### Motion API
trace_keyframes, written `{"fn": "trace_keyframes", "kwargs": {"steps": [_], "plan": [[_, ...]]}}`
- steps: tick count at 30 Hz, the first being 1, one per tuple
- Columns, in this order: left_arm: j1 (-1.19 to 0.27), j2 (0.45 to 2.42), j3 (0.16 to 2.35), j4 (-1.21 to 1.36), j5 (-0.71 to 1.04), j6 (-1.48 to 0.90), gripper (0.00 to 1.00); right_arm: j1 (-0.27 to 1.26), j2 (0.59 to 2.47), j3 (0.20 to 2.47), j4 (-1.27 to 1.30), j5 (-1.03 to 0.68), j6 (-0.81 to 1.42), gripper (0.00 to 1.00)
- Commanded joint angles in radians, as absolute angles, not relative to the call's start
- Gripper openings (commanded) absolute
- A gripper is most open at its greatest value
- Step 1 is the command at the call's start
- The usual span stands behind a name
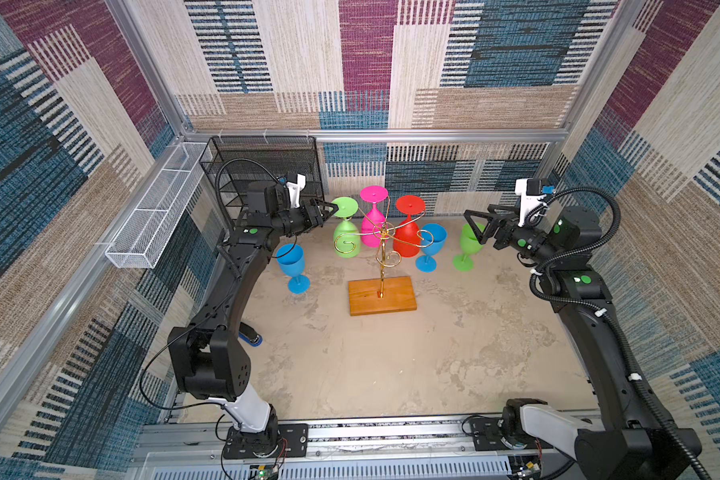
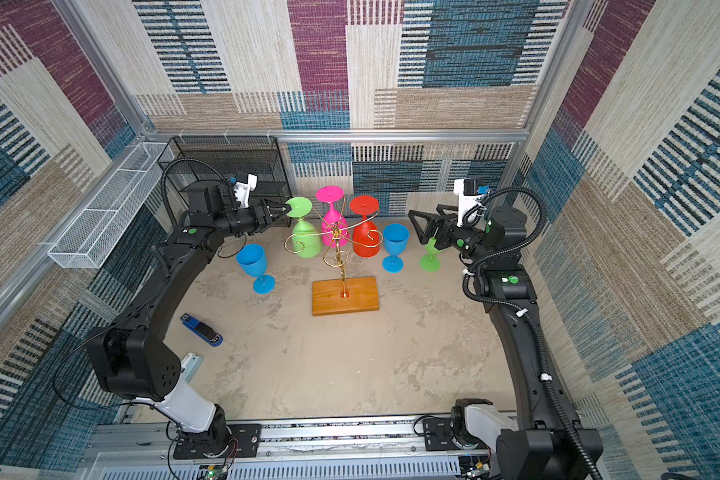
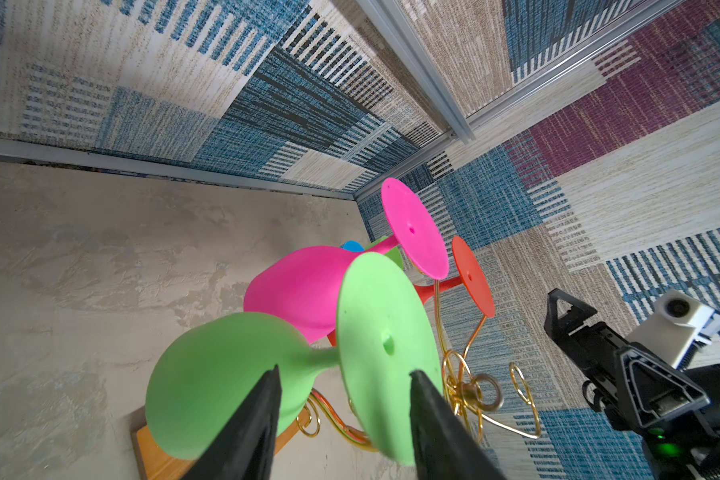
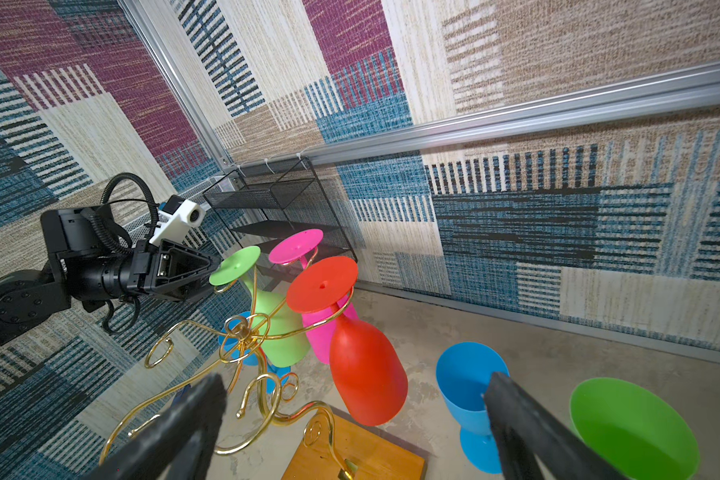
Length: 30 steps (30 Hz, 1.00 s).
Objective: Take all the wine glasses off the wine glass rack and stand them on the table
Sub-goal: 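Close the left gripper on the foot of the upper green glass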
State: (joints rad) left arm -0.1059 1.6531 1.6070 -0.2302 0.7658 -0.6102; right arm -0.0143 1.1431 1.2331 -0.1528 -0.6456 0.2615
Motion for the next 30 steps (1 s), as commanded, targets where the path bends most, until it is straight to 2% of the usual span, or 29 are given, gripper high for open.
{"fn": "trace_keyframes", "kwargs": {"steps": [1,11,30], "plan": [[-0.108,1.658,1.618,-0.191,0.776,-0.653,0.46,-0.015,1.140,1.227,-0.106,-0.667,0.276,0.99],[-0.107,1.669,1.621,-0.163,0.800,-0.683,0.27,-0.015,1.124,1.216,-0.100,-0.670,0.281,0.99],[-0.105,1.653,1.619,-0.141,0.821,-0.718,0.06,-0.015,1.111,1.195,-0.080,-0.673,0.291,0.99]]}}
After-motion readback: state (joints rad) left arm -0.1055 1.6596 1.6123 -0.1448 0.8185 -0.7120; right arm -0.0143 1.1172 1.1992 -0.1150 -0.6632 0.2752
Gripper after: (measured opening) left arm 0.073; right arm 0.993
